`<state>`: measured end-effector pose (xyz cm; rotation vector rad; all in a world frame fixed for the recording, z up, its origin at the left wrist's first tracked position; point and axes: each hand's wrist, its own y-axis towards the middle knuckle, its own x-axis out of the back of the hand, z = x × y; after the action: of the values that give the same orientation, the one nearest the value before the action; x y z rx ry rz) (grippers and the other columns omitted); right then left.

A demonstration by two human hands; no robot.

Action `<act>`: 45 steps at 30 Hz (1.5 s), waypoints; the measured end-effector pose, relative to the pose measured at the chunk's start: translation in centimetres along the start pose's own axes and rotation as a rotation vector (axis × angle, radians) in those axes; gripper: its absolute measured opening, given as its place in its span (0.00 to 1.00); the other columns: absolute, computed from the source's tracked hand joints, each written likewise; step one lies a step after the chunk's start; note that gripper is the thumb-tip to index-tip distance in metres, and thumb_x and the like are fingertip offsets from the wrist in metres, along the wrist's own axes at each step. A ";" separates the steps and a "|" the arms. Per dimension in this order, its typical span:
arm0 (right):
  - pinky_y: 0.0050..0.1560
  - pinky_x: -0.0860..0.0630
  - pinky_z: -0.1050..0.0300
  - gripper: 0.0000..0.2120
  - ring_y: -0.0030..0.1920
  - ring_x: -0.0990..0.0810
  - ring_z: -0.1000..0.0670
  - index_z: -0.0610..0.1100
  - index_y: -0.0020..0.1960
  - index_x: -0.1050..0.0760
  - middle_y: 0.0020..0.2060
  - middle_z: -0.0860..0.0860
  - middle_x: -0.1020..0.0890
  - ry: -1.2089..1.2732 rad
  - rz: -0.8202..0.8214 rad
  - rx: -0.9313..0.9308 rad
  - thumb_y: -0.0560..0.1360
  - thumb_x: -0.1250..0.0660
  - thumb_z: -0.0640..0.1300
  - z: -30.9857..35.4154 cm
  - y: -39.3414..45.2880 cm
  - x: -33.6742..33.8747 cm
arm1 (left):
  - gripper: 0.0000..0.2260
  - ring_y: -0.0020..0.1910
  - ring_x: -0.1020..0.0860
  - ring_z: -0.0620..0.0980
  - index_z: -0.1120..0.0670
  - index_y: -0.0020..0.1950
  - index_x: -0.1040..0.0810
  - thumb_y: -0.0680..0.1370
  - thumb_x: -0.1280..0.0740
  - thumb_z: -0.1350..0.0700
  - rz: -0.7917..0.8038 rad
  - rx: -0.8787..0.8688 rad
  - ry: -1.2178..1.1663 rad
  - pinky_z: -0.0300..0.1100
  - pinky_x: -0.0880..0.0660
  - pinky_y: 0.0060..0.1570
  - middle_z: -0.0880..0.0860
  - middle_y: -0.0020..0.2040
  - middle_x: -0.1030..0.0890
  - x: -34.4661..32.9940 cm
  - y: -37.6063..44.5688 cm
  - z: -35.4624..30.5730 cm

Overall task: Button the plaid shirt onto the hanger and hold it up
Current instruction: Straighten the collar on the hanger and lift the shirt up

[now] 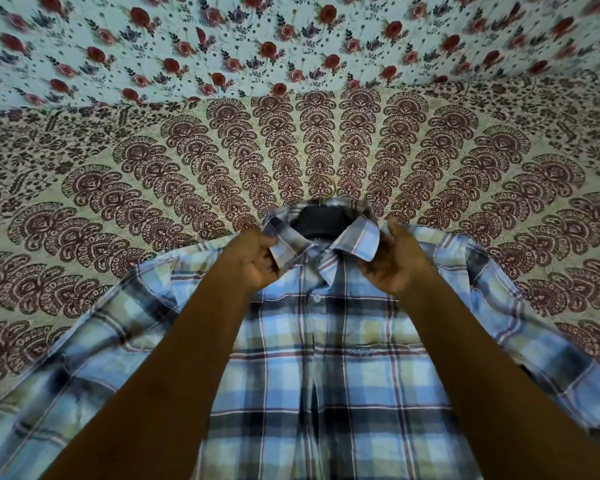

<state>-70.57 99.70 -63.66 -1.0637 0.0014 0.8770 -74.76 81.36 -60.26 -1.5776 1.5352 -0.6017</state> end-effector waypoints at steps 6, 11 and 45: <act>0.27 0.21 0.58 0.10 0.36 0.20 0.47 0.41 0.48 0.27 0.26 0.47 0.17 0.058 0.021 -0.007 0.80 0.45 0.43 0.8 0.5 -2.3 | 0.09 0.36 0.25 0.49 0.56 0.43 0.29 0.81 0.46 0.62 0.061 -0.110 -0.256 0.40 0.26 0.33 0.54 0.38 0.22 -0.8 1.5 -0.1; 0.45 0.23 0.49 0.10 0.40 0.23 0.44 0.41 0.34 0.26 0.37 0.42 0.22 -0.926 -0.316 0.347 0.72 0.32 0.43 -1.3 1.2 -0.6 | 0.14 0.31 0.28 0.51 0.52 0.41 0.36 0.73 0.35 0.69 -0.155 -0.298 0.429 0.43 0.26 0.31 0.53 0.35 0.29 0.8 3.4 2.3; 0.44 0.29 0.56 0.15 0.46 0.21 0.41 0.40 0.48 0.25 0.44 0.41 0.20 -1.594 -0.130 0.465 0.75 0.36 0.53 3.7 3.3 1.6 | 0.08 0.38 0.24 0.48 0.61 0.52 0.19 0.74 0.32 0.63 -0.076 -0.603 1.284 0.34 0.29 0.41 0.58 0.47 0.19 5.9 4.6 -4.7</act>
<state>-73.01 104.17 -64.88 0.2628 -1.1169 1.3093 -80.43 74.95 -62.73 -1.7437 2.7854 -1.4685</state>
